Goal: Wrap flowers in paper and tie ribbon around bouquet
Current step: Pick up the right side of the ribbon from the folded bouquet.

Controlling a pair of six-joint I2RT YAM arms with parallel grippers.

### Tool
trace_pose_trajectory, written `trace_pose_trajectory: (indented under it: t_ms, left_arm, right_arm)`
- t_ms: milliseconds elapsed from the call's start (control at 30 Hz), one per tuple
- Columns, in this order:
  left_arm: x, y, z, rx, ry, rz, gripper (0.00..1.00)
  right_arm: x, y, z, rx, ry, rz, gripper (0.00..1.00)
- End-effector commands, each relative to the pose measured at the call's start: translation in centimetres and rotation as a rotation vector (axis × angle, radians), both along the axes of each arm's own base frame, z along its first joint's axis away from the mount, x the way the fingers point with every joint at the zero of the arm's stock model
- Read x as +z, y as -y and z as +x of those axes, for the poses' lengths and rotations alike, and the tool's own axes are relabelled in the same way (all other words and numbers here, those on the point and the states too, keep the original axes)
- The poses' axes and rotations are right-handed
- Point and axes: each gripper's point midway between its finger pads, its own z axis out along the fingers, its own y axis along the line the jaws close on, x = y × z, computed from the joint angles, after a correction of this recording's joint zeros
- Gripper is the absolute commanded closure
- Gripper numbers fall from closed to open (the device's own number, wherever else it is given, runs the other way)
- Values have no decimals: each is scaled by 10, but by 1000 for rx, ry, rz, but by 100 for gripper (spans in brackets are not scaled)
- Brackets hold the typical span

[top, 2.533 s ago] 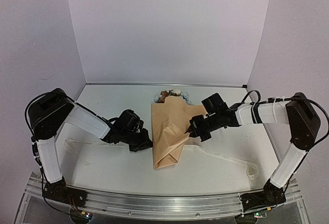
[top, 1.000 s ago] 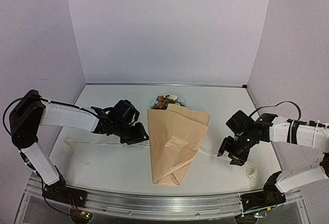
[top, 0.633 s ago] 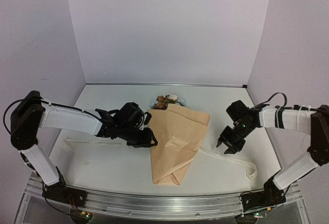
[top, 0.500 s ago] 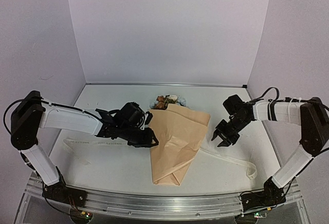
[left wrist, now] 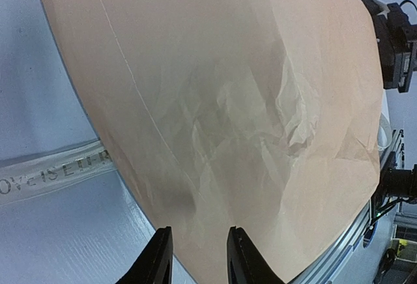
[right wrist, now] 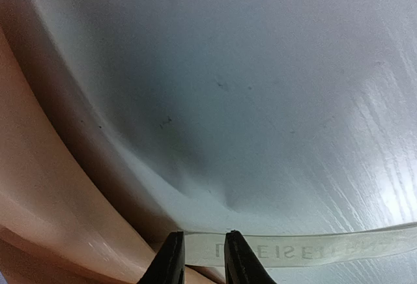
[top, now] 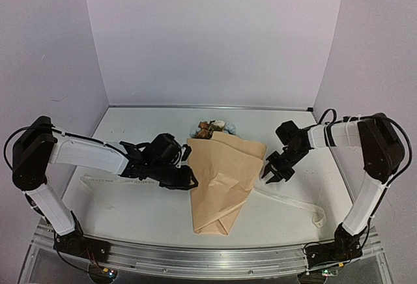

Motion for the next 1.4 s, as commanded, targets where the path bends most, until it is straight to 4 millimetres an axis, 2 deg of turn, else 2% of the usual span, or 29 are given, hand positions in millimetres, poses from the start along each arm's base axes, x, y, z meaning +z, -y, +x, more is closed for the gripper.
trace_pose_trajectory:
  t_ms: [0, 267, 733, 1167, 1367]
  left_arm:
    - [21, 11, -1, -50, 60, -64, 70]
    - [29, 26, -4, -111, 84, -90, 71]
    - [27, 49, -7, -190, 91, -92, 72]
    - [19, 71, -6, -259, 79, -99, 72]
    - [8, 81, -3, -273, 66, -87, 73]
  right_arm:
    - [9, -15, 25, -25, 40, 60, 79]
    - [11, -31, 47, -74, 58, 130, 79]
    - [25, -52, 84, -195, 144, 270, 80]
    - [12, -63, 84, -178, 120, 263, 81]
    - [9, -56, 75, -160, 112, 231, 80]
